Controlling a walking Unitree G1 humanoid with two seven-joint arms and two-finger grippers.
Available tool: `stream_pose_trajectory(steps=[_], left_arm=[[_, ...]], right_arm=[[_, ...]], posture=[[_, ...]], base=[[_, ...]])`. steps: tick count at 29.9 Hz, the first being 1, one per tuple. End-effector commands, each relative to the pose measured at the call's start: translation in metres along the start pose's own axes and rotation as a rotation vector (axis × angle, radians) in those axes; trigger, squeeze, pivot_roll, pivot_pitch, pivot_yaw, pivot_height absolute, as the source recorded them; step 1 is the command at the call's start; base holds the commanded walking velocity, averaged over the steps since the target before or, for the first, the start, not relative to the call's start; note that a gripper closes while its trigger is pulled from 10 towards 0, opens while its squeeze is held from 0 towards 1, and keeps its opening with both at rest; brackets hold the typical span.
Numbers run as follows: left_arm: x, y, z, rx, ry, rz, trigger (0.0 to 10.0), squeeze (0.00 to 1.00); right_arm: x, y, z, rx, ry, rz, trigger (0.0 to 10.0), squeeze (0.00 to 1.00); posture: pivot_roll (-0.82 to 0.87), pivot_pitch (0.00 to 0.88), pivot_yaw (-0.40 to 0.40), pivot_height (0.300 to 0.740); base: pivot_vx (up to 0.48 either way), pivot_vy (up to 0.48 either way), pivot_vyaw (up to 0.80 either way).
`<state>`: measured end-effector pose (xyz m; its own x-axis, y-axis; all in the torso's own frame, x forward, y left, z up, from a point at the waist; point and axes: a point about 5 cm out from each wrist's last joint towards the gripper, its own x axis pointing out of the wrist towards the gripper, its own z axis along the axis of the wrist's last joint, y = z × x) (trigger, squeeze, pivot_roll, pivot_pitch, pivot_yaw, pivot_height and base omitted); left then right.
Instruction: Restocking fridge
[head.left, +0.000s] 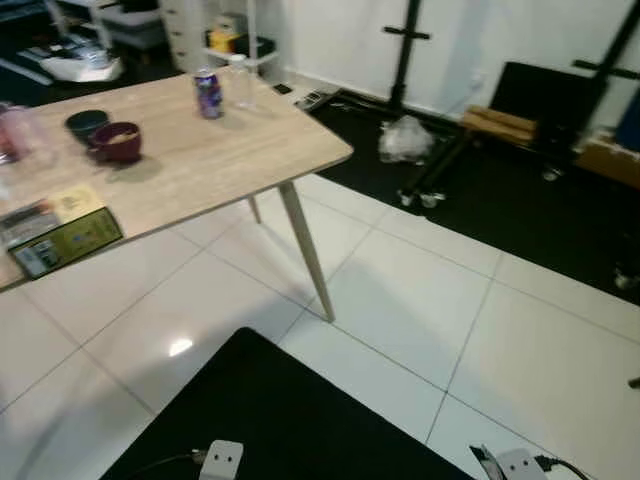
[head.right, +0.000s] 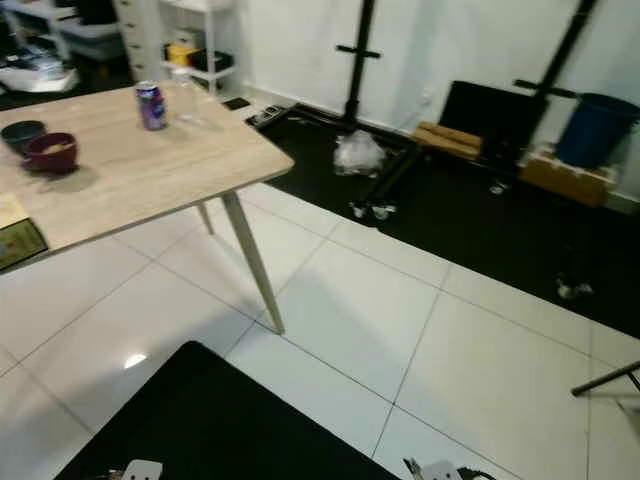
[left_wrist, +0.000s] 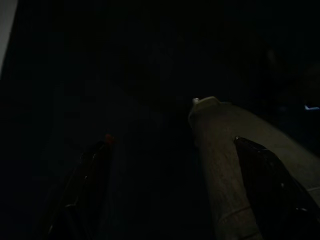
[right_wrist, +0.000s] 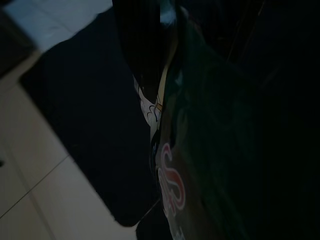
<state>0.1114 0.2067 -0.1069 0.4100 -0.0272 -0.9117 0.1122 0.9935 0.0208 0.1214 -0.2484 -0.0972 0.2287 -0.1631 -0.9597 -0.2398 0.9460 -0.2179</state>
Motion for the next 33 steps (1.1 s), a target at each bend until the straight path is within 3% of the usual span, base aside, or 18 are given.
stream_pose_trajectory(steps=[1, 33], left_arm=[[-0.001, -0.003, -0.008, 0.022, 0.036, -0.015, 10.0, 0.0], [0.002, -0.005, 0.003, 0.07, 0.01, -0.004, 10.0, 0.0]], right_arm=[[0.0, -0.002, -0.002, 0.009, 0.005, -0.008, 10.0, 0.0], [0.0, 0.004, 0.002, 0.018, -0.01, 0.008, 10.0, 0.0]], posture=[[0.01, 0.0, -0.015, 0.74], [0.01, 0.0, -0.012, 0.74]], base=[[0.0, 0.0, -0.78], [0.0, 0.0, -0.79]])
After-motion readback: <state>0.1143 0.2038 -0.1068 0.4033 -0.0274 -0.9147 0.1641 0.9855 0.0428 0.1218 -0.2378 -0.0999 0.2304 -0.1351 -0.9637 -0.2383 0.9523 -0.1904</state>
